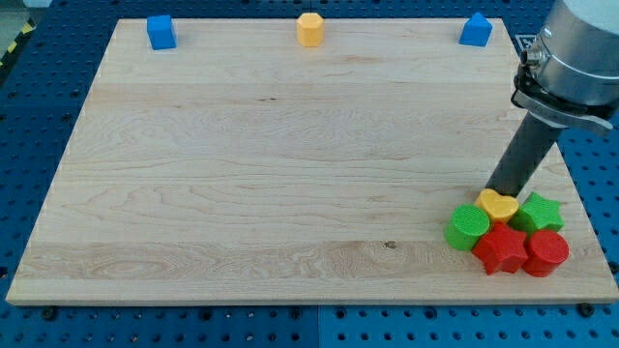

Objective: Push the blue cube into the yellow heart

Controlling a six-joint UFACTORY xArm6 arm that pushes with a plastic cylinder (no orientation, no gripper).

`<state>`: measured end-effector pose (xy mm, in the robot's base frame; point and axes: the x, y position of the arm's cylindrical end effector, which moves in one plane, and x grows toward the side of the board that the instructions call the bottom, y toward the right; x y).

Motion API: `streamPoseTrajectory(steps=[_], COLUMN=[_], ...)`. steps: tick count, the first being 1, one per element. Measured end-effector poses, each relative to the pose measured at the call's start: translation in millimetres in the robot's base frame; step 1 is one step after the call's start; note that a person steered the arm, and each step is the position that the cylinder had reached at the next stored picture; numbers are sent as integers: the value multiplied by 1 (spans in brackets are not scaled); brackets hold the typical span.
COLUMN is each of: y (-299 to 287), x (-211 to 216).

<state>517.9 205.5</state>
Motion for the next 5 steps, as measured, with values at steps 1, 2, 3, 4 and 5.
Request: streamPoseTrajectory(steps=[1,2,3,4,5], y=[2,7,-11,-59,-131], x=[7,-19,-56,-84,-109])
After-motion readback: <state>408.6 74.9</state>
